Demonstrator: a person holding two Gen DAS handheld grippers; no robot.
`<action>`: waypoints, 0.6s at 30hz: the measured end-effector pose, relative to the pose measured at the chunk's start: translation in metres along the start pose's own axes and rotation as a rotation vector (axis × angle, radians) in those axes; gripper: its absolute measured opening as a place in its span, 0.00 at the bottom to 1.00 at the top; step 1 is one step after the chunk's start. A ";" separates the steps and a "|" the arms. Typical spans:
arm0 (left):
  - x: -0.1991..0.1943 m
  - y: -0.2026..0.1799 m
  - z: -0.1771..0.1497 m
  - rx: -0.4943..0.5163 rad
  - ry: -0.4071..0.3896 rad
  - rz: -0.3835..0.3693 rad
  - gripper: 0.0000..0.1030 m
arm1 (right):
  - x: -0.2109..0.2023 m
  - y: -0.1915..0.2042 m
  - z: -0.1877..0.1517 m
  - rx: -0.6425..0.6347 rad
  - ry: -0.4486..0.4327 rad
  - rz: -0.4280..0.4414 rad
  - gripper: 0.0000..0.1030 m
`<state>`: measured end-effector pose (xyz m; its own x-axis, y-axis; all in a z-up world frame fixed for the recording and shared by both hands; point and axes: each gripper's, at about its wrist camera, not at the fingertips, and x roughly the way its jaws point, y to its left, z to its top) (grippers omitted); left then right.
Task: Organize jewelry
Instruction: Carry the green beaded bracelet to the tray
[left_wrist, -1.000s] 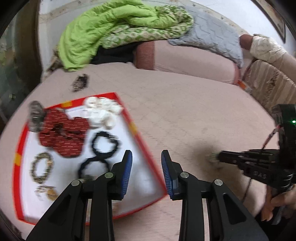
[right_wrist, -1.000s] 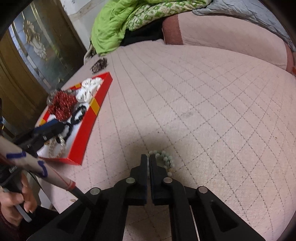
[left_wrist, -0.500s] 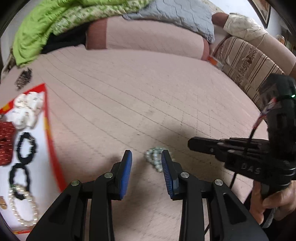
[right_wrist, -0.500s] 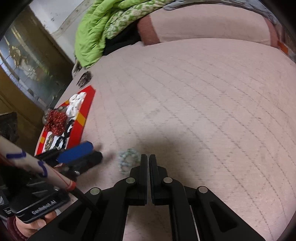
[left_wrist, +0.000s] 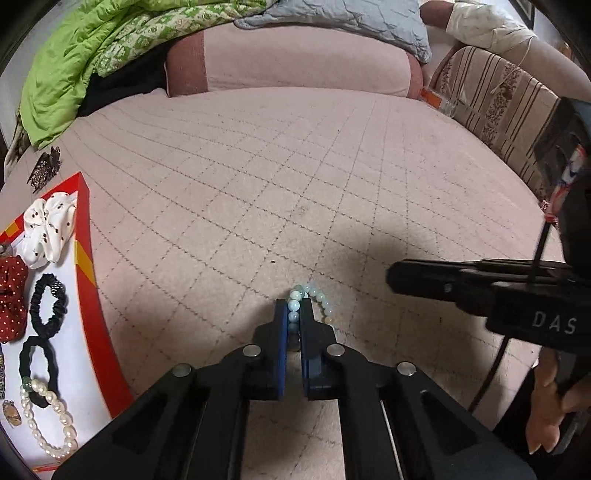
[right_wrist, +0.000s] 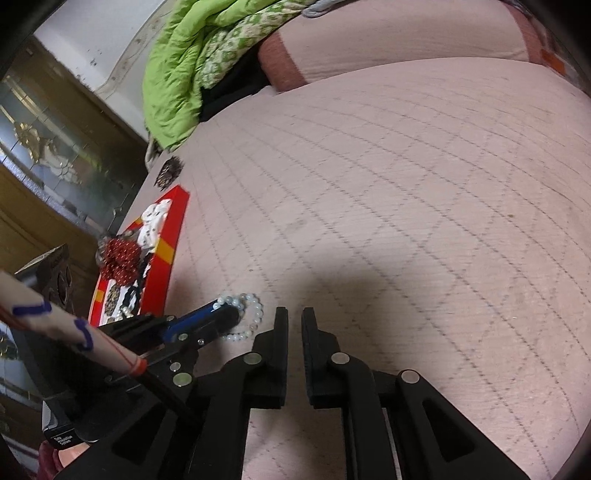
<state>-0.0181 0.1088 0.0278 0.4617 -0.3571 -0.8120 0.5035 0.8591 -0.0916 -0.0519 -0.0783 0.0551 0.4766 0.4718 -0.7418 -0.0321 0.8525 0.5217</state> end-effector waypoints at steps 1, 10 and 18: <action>-0.002 0.000 0.000 0.001 -0.005 -0.001 0.05 | 0.001 0.002 0.000 -0.005 0.002 0.005 0.13; -0.017 0.004 0.003 0.001 -0.070 0.008 0.05 | 0.014 0.016 -0.004 -0.030 0.033 0.036 0.31; -0.028 0.010 0.003 -0.006 -0.099 0.028 0.05 | 0.019 0.017 -0.003 -0.024 0.037 0.024 0.31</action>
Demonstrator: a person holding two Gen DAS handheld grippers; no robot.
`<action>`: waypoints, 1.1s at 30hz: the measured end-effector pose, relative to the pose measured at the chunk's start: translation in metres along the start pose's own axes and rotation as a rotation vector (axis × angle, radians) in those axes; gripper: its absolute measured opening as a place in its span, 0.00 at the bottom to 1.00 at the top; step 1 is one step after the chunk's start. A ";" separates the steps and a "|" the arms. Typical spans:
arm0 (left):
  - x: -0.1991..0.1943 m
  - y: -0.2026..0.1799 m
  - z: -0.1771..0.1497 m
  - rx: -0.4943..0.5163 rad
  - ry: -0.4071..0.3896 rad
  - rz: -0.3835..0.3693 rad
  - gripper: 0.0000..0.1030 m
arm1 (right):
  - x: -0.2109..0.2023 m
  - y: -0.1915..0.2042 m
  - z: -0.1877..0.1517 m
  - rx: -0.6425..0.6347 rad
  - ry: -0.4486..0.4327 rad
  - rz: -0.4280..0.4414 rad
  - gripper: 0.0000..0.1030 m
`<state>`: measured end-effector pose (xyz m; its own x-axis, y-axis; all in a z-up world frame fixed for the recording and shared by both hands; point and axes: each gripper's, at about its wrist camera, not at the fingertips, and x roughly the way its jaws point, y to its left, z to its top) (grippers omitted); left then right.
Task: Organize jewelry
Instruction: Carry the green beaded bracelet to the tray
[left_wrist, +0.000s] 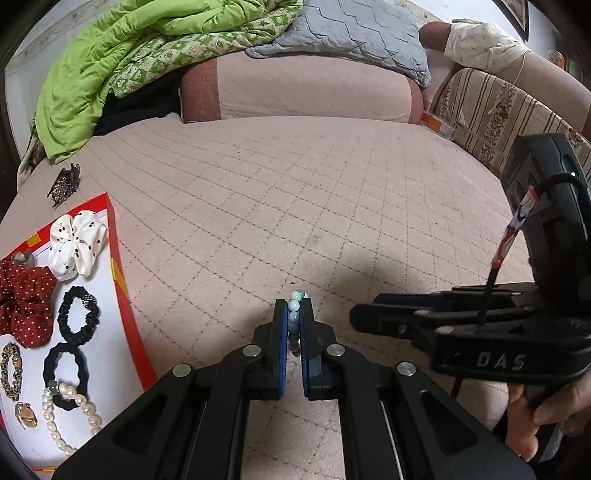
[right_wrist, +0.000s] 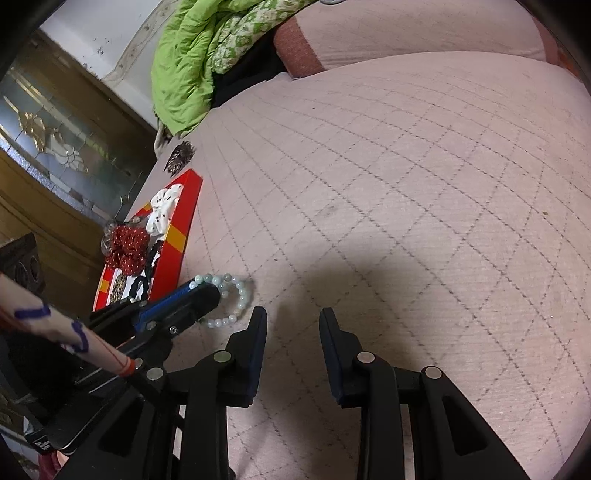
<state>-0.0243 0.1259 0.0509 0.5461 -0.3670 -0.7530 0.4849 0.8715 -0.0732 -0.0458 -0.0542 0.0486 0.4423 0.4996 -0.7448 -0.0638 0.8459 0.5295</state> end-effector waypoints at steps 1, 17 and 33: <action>-0.002 0.000 0.000 0.002 -0.004 0.003 0.05 | 0.001 0.004 0.000 -0.010 0.001 0.000 0.31; -0.070 0.081 -0.014 -0.217 -0.156 0.078 0.05 | 0.008 0.033 -0.002 -0.086 -0.039 -0.029 0.18; -0.097 0.158 -0.057 -0.358 -0.127 0.172 0.05 | 0.020 0.127 -0.023 -0.308 -0.066 0.154 0.18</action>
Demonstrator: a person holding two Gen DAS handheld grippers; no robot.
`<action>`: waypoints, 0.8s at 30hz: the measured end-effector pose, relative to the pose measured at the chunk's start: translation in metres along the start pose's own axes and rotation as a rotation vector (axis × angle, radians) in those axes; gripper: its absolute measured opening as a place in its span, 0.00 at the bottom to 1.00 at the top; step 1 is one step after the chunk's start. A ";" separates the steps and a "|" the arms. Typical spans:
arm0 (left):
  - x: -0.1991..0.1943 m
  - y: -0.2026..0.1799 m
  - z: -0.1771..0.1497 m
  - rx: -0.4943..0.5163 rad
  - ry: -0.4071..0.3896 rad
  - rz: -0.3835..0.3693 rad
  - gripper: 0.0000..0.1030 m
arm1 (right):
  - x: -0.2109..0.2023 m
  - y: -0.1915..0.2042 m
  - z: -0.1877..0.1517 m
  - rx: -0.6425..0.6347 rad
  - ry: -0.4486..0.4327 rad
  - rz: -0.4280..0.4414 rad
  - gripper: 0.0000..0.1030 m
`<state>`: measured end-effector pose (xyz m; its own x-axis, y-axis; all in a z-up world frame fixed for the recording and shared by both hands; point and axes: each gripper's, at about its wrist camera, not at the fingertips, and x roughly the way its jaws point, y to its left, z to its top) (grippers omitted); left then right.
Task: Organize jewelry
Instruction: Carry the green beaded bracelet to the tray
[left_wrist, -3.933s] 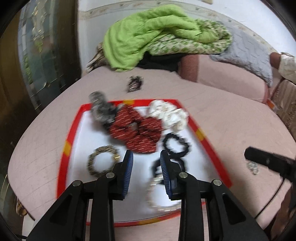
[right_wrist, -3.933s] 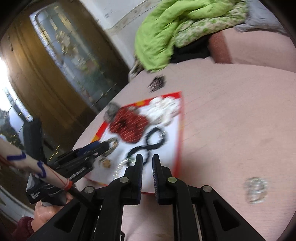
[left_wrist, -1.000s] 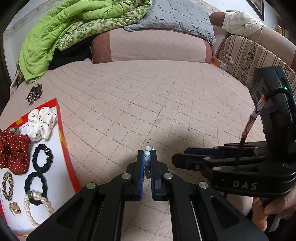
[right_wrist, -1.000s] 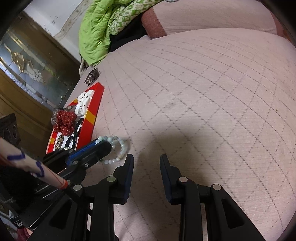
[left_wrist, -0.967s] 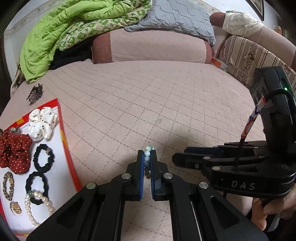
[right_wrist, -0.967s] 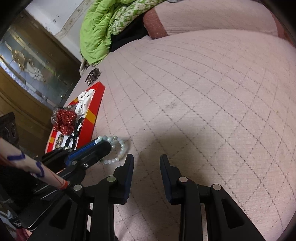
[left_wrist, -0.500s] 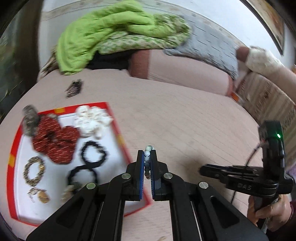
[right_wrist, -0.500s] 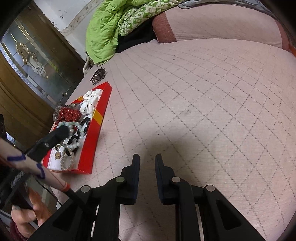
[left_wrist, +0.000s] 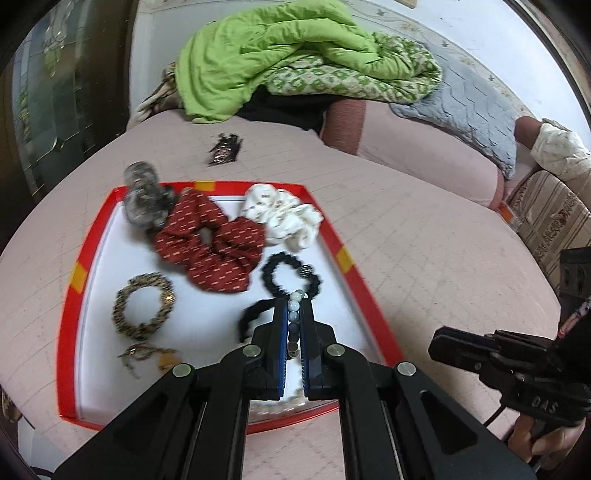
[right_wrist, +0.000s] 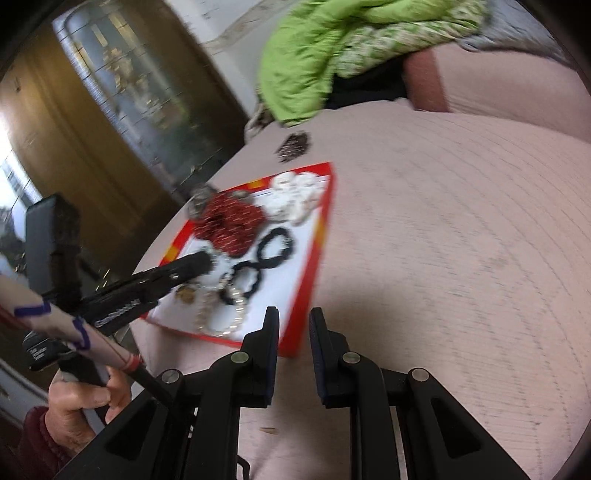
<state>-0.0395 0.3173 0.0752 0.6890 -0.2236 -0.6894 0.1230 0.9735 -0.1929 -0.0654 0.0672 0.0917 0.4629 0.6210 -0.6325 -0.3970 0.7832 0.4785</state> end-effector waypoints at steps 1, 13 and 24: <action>-0.002 0.004 -0.002 -0.007 0.000 0.003 0.05 | 0.002 0.003 -0.001 -0.010 0.004 0.003 0.18; -0.006 0.041 -0.004 -0.087 0.006 0.034 0.05 | 0.012 -0.007 0.000 0.042 0.011 -0.014 0.18; 0.013 -0.001 -0.005 0.008 0.058 -0.047 0.05 | 0.009 -0.012 -0.001 0.049 0.009 -0.019 0.18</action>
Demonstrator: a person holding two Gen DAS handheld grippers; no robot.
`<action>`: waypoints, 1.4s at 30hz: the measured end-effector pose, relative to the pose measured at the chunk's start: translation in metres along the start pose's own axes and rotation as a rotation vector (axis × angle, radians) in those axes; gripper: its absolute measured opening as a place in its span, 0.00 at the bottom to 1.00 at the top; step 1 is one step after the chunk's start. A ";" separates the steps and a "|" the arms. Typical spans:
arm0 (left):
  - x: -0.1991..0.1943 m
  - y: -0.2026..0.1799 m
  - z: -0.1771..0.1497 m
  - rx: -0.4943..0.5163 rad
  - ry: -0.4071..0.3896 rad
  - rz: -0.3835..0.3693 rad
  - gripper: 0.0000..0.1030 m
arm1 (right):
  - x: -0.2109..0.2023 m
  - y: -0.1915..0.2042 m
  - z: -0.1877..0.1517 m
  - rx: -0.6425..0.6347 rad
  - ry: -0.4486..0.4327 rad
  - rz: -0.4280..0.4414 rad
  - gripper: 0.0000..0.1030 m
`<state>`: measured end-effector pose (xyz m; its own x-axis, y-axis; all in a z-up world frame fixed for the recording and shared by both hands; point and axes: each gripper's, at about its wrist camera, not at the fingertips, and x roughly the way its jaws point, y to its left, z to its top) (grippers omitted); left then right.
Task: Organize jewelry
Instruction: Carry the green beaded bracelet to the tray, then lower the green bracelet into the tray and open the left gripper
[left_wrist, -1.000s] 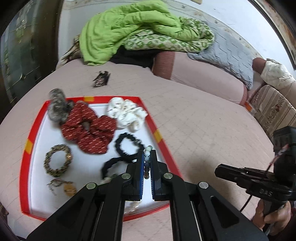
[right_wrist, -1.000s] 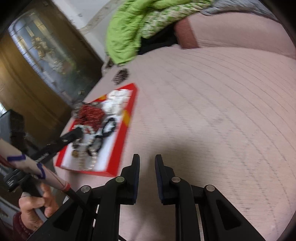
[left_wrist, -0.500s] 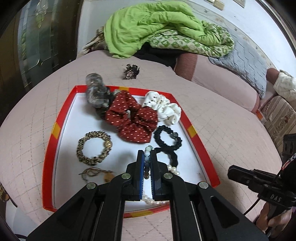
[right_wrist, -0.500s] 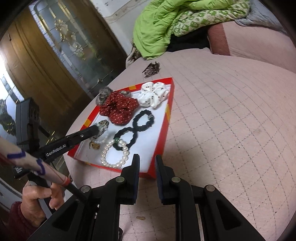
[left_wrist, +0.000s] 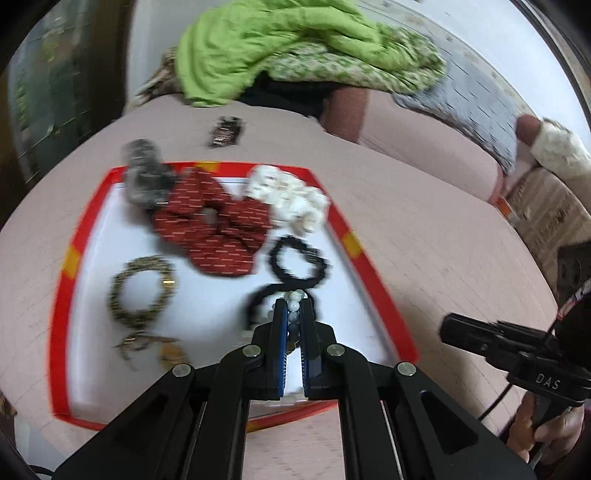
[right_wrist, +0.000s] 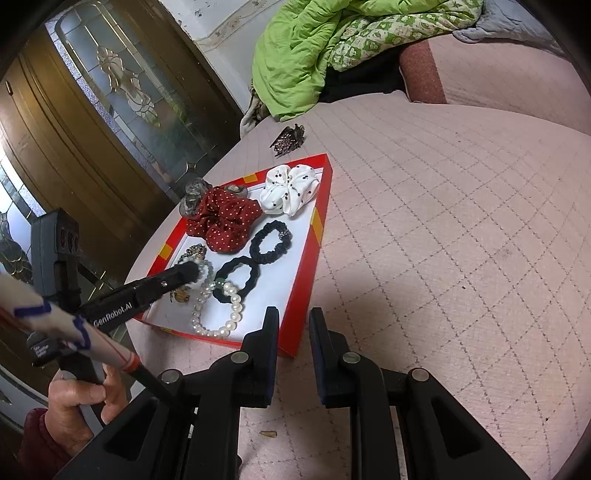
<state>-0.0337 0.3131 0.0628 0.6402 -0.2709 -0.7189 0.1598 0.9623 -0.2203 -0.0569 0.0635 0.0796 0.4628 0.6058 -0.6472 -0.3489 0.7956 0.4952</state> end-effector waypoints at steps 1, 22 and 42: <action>0.005 -0.008 0.000 0.016 0.012 -0.011 0.05 | 0.000 -0.001 0.000 0.005 -0.001 0.000 0.18; 0.043 -0.054 -0.002 0.084 0.114 -0.037 0.12 | -0.001 -0.015 0.000 0.036 -0.004 -0.017 0.18; -0.047 0.045 -0.010 -0.247 -0.129 0.108 0.43 | -0.006 -0.014 0.000 0.037 -0.026 -0.024 0.23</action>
<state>-0.0638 0.3694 0.0802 0.7366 -0.1461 -0.6604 -0.0923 0.9455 -0.3121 -0.0549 0.0484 0.0764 0.4921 0.5858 -0.6440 -0.3077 0.8090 0.5008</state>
